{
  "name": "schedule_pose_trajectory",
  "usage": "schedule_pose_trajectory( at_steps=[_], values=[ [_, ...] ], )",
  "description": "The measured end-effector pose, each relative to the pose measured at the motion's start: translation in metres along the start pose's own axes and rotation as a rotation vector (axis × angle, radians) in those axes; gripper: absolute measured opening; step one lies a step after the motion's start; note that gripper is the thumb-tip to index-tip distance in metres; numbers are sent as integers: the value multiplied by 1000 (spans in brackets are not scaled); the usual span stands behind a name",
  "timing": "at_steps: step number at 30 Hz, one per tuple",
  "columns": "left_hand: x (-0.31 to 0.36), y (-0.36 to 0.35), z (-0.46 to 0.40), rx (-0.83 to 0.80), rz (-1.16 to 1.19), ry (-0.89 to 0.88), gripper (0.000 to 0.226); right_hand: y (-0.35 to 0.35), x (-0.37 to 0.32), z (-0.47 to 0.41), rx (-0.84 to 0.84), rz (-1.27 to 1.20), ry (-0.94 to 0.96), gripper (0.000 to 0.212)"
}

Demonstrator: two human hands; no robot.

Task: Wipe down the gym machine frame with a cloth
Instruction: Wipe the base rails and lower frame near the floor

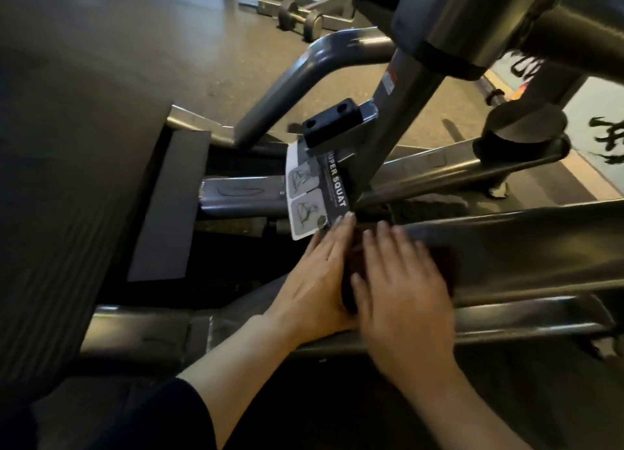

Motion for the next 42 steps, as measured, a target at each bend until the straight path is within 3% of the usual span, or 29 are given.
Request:
schedule_pose_trajectory(
  at_steps=[2, 4, 8, 10, 17, 20, 23, 28, 31, 34, 38, 42],
  values=[
    [-32, 3, 14, 10, -12, 117, 124, -20, -37, 5, -84, -19, 177, 52],
    [-66, 0, 37, -61, -102, 214, 135, -26, -49, -2, -100, -9, 237, 51],
    [-115, 4, 68, -82, -163, 397, 134, -24, -40, -19, -66, 42, 85, 53],
    [-128, 1, 73, -79, -139, 445, 129, -40, -53, -16, -90, 83, 101, 56],
    [-169, -22, 82, -174, -35, 372, 111, -119, -132, 4, -200, 116, 253, 61],
    [-190, -29, 89, -188, 42, 372, 114, -126, -150, 10, -231, 65, 279, 57],
    [-206, -37, 93, -184, 129, 373, 122, -95, -125, 2, -158, 42, 164, 52],
    [-221, -27, 80, -207, 258, 318, 117, -57, -86, -3, -36, 188, -89, 51],
    [-227, -33, 92, -262, 169, 226, 121, -97, -131, 1, -66, 163, -31, 48],
    [-227, -39, 115, -242, -63, 87, 120, -154, -185, 12, -209, 141, 96, 53],
    [-251, -26, 127, -193, -276, 108, 113, -189, -225, 26, -395, 209, 357, 55],
    [-272, -23, 145, -291, -452, 188, 124, -145, -170, -15, -207, 269, 122, 50]
  ],
)
Point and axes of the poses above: each hand's wrist, its own z-axis away from the middle knuckle, its own y-axis out of the back of the hand, x = y × z, the point moved 10 cm from there along -z, towards the middle knuckle, and after that the axes turned 5 degrees about y, right-handed, at the moved point
